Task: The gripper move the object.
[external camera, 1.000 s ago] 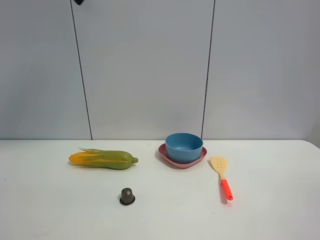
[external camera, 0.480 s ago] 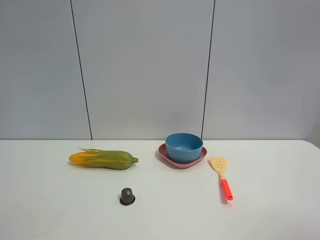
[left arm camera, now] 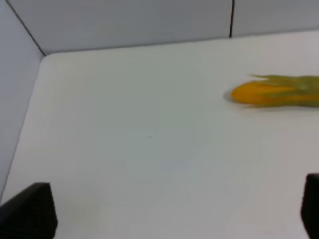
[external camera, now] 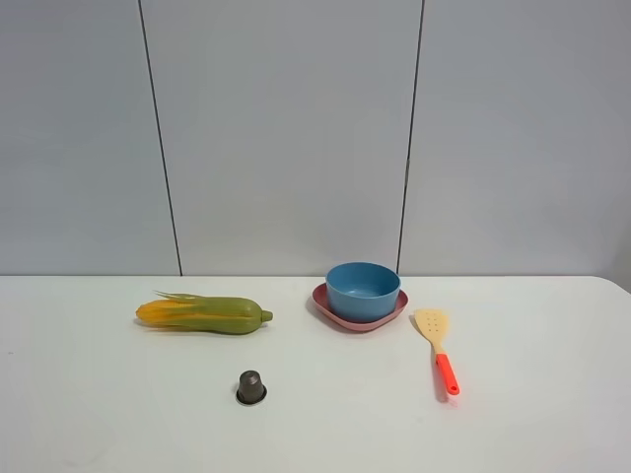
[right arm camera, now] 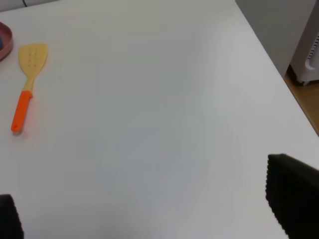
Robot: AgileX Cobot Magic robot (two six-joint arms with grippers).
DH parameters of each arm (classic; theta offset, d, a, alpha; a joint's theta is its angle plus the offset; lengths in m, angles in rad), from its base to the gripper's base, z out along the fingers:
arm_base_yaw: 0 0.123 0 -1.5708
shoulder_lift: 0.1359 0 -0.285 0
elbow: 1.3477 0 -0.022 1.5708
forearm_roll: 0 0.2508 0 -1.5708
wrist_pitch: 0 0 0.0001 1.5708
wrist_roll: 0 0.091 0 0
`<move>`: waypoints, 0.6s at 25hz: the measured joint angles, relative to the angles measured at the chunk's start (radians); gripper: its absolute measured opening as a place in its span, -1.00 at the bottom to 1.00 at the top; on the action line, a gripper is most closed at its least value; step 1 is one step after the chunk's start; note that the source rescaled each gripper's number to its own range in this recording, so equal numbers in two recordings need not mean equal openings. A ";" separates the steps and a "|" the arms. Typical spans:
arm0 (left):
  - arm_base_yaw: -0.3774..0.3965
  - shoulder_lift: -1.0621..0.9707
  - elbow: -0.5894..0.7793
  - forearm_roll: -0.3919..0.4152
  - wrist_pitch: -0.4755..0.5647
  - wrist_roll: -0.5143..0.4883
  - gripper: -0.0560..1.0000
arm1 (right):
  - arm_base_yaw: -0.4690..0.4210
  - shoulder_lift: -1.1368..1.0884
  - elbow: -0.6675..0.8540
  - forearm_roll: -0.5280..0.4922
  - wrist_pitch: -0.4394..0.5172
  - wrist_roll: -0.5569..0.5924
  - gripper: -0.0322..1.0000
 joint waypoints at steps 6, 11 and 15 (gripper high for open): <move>0.000 -0.457 0.232 0.079 0.094 -0.104 0.99 | 0.000 0.000 0.000 0.000 0.000 0.000 1.00; 0.000 -0.625 0.328 0.056 0.184 -0.111 0.99 | 0.000 0.000 0.000 0.000 0.000 0.000 1.00; 0.000 -0.630 0.335 0.045 0.205 -0.111 0.99 | 0.000 0.000 0.000 0.000 0.000 0.000 1.00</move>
